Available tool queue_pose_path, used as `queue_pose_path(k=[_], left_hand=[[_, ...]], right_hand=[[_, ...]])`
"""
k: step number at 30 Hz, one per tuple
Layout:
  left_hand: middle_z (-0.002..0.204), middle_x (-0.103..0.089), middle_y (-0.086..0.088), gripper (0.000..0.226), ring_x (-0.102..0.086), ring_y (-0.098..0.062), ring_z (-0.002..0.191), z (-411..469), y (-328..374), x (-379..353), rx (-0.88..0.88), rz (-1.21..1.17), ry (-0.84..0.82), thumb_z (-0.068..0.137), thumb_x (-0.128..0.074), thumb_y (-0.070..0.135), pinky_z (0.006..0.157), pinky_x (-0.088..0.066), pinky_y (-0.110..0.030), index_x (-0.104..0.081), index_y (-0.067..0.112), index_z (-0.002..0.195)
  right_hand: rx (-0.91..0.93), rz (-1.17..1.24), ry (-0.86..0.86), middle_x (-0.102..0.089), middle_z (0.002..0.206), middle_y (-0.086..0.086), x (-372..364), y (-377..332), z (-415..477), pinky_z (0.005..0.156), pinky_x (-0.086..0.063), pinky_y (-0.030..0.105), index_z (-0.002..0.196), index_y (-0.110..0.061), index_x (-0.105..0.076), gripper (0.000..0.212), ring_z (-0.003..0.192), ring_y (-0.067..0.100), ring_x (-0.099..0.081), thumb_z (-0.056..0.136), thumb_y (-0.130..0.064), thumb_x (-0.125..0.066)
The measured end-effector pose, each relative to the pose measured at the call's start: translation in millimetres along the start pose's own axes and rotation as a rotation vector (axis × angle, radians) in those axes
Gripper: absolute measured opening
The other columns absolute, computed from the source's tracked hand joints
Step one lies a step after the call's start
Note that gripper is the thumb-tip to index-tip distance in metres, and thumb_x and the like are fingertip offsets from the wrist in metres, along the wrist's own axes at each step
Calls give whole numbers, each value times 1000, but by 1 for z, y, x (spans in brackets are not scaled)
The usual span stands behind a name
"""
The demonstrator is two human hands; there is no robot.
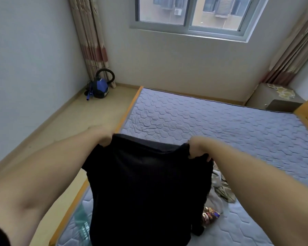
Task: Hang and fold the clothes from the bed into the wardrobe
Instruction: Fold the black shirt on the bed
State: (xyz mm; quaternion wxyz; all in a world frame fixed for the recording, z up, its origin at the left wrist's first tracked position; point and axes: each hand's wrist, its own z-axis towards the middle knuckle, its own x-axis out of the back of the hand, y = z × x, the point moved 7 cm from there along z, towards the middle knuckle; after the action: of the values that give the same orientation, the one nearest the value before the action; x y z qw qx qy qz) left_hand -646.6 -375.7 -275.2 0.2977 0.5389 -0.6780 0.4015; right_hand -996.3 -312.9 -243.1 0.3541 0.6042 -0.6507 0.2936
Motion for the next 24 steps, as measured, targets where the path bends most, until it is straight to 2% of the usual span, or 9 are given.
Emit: queue_pose_path(k=[3, 6, 9, 13, 15, 18, 21, 22, 24], left_hand=[[109, -63, -12, 22, -64, -37, 101, 2, -32, 87, 82, -290, 565, 88, -54, 12, 78, -53, -42, -61, 17, 108], [108, -59, -19, 18, -62, -45, 97, -7, -64, 165, 111, -433, 885, 89, -55, 6, 75, -52, -49, -56, 10, 106], [102, -57, -18, 12, -60, -42, 89, -32, -92, 226, 137, -467, 1166, 89, -58, 4, 71, -55, -49, -55, 9, 100], [104, -56, -14, 19, -56, -35, 92, -42, -108, 239, 109, -444, 1397, 90, -63, 6, 76, -55, -49, -55, 12, 107], [103, -54, -13, 20, -54, -35, 92, -30, -114, 217, 73, -427, 1411, 90, -63, 9, 74, -53, -48, -54, 14, 108], [101, -54, -17, 27, -52, -38, 90, -5, -120, 158, 24, -383, 1348, 86, -64, 3, 70, -49, -48, -56, 11, 110], [93, -54, -21, 34, -51, -41, 81, 12, -111, 69, -76, -264, 1221, 74, -64, -10, 63, -43, -47, -61, 3, 105], [89, -54, -21, 36, -51, -40, 78, 17, -105, 34, -113, -225, 1163, 70, -65, -13, 61, -42, -46, -62, 2, 102], [82, -53, -20, 36, -52, -39, 71, 28, -91, -43, -179, -158, 1002, 65, -67, -16, 56, -42, -43, -63, 1, 96]], right_hand=[[-4, 179, 537, -62, 113, 15, 80, -5, 12, 75, -48, 36, 111, -13, -66, 24, 98, 35, -57, 92, -5, -55], [40, 231, 955, -53, 110, 21, 157, -11, -9, 76, -41, 40, 109, -11, -64, 30, 109, 40, -50, 91, 2, -46], [67, 272, 1206, -49, 111, 25, 214, -15, -34, 73, -33, 38, 113, -6, -60, 30, 105, 41, -48, 90, 4, -45], [21, 221, 1243, -41, 132, 23, 229, -16, -31, 92, -41, 51, 131, -15, -52, 40, 121, 39, -41, 94, -5, -41], [88, 311, 1242, -42, 122, 17, 216, -18, -18, 87, -42, 47, 122, -17, -54, 28, 107, 25, -38, 97, -15, -42], [185, 395, 1183, -39, 104, 5, 176, -34, 2, 71, -35, 36, 105, -17, -56, 25, 80, 17, -33, 100, -35, -41], [244, 95, 1049, -47, 99, 17, 105, -61, 34, 68, -42, 42, 110, -9, -57, 18, 93, 34, -43, 92, -15, -55], [260, -30, 993, -48, 95, 19, 75, -71, 47, 69, -46, 45, 109, -9, -56, 24, 91, 36, -45, 86, -9, -62], [261, -155, 818, -54, 96, 19, 10, -83, 73, 91, -46, 58, 112, -13, -57, 33, 94, 39, -53, 81, -7, -66]])
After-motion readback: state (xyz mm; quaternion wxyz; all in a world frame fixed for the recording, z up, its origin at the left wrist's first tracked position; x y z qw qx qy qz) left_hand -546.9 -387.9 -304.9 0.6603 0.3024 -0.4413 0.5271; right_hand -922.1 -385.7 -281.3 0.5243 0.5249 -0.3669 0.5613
